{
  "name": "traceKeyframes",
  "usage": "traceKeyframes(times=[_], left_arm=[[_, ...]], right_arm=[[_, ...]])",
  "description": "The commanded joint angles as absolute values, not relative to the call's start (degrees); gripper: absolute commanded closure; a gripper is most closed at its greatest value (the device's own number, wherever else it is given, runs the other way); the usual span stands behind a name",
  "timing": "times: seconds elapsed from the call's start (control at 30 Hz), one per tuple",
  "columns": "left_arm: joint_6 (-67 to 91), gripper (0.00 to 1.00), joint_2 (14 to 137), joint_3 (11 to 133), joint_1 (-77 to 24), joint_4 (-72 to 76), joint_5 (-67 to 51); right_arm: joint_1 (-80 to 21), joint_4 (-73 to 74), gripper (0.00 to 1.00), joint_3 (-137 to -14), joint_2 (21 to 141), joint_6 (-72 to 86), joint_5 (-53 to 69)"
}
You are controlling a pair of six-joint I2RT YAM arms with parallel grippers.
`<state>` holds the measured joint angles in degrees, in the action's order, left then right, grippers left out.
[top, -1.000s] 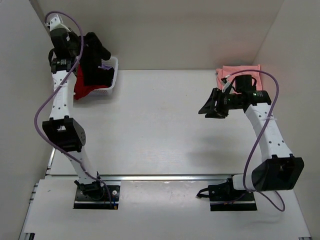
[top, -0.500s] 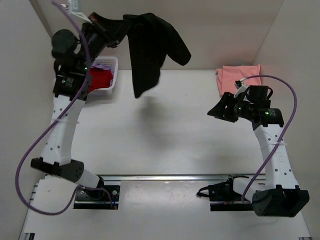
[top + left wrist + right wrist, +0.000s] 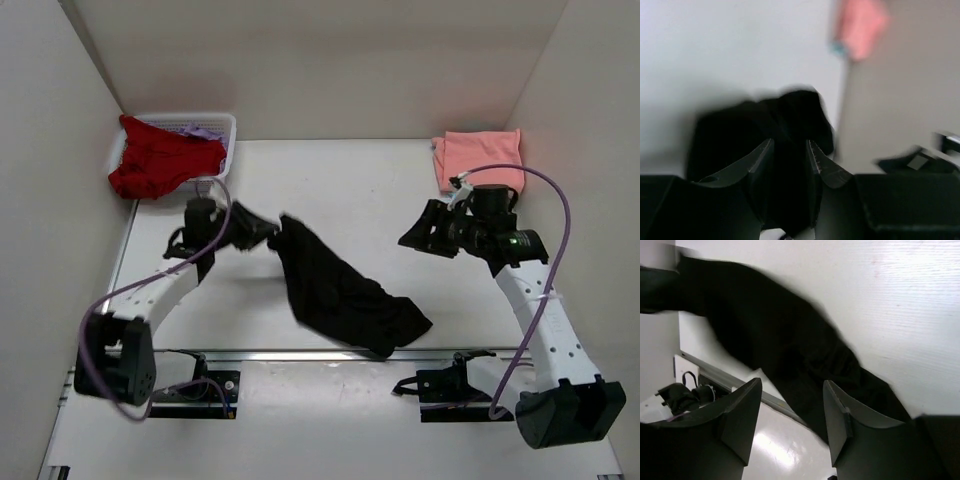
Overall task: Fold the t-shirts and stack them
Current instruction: Move the tshirt to the center of the board, then flatten out the tshirt
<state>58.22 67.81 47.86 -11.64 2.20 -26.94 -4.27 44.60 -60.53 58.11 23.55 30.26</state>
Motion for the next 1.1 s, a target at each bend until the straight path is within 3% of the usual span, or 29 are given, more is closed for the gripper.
traceKeyframes(times=[0.0, 0.07, 0.13, 0.27, 0.5, 1.07], left_arm=[[64.25, 0.58, 69.43, 36.75, -9.93, 10.37, -29.1], [57.0, 0.58, 71.62, 40.94, -12.29, 4.44, -26.21], [48.83, 0.45, 73.99, 50.31, -14.75, -3.83, -22.08], [35.63, 0.4, 75.94, 56.33, -20.55, -13.78, -14.43], [29.18, 0.35, 70.14, 44.39, -24.26, -19.06, -16.52], [32.43, 0.35, 75.05, 39.55, -32.6, -15.91, -18.46]], right_arm=[[-10.96, 40.69, 0.49, -61.26, 61.94, 25.4, 23.74], [-13.87, 41.48, 0.47, -61.96, 65.55, 24.97, 22.07], [-17.91, 42.01, 0.46, -61.79, 69.15, 24.79, 19.08], [-20.65, 41.84, 0.46, -59.95, 72.07, 23.99, 17.05], [-20.13, 44.92, 0.47, -56.43, 77.78, 18.91, 10.73], [-16.34, 46.41, 0.43, -44.3, 75.59, 15.91, 6.76]])
